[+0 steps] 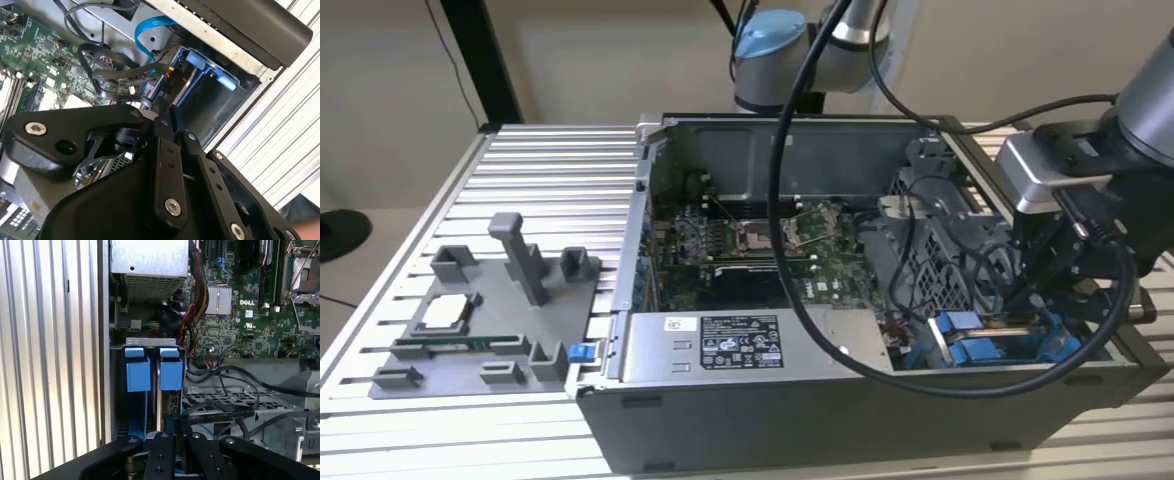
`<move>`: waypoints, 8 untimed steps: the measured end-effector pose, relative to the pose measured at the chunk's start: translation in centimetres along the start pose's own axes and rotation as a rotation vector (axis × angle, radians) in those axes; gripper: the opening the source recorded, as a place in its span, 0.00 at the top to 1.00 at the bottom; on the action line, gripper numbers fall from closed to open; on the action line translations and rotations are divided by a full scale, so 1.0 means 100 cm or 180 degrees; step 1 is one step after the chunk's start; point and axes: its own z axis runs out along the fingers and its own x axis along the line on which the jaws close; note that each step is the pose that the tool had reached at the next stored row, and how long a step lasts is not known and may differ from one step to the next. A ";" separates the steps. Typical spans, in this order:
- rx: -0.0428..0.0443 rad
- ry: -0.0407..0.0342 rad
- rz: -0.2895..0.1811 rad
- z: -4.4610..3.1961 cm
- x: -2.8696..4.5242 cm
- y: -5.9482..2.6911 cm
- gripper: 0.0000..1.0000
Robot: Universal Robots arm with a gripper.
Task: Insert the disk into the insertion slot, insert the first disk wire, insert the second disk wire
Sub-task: 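Insert the second disk wire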
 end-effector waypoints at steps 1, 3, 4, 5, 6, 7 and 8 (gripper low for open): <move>0.0001 0.0000 0.0000 0.0006 0.0001 0.0000 1.00; 0.0003 0.0000 0.0000 0.0016 0.0001 0.0000 1.00; 0.0004 0.0000 0.0000 0.0020 0.0001 0.0000 1.00; 0.0005 0.0000 -0.0001 0.0024 0.0002 -0.0001 1.00; 0.0005 0.0000 -0.0001 0.0028 0.0003 -0.0003 1.00; 0.0006 0.0000 -0.0001 0.0031 0.0003 -0.0006 1.00; 0.0006 0.0000 -0.0001 0.0035 0.0003 -0.0008 1.00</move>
